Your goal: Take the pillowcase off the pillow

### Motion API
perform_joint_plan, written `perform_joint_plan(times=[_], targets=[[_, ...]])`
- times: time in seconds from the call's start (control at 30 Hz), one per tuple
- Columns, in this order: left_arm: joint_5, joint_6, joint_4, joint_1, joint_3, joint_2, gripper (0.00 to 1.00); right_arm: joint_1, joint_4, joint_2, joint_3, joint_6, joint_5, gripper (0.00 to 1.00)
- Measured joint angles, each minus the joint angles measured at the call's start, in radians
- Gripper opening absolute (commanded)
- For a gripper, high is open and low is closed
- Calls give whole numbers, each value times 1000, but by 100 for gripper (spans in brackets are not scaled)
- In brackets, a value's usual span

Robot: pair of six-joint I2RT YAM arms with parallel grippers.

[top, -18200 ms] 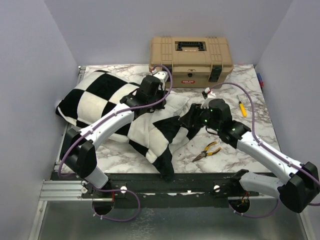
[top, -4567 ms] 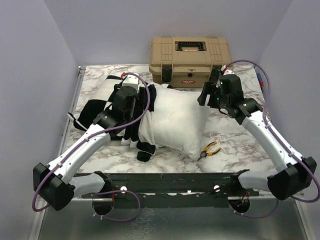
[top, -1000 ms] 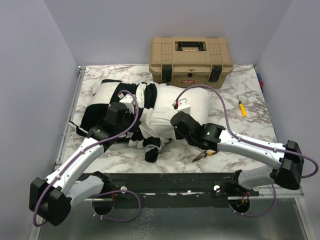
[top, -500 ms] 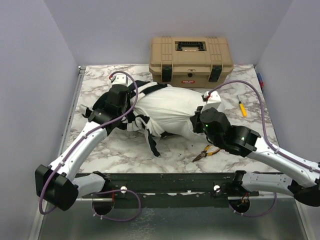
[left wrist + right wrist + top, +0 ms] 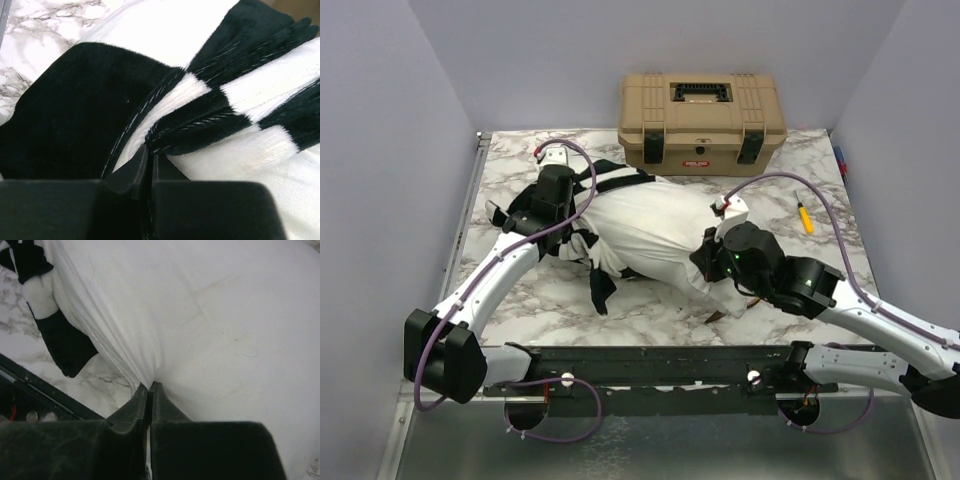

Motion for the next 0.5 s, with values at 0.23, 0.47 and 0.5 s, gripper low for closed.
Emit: perform_joint_plan(times=[0.23,0.47,0.5], targets=[[8,33,11,35,-31,-32,35,-6,-123,170,156,-35,-88,49],[17,41,23,45,-41,-97,55,-16,-256,336,430,-98,-110,73],[21,41,27,42,-41,-99,57,-25,-267,359,475,-116,-120,75]])
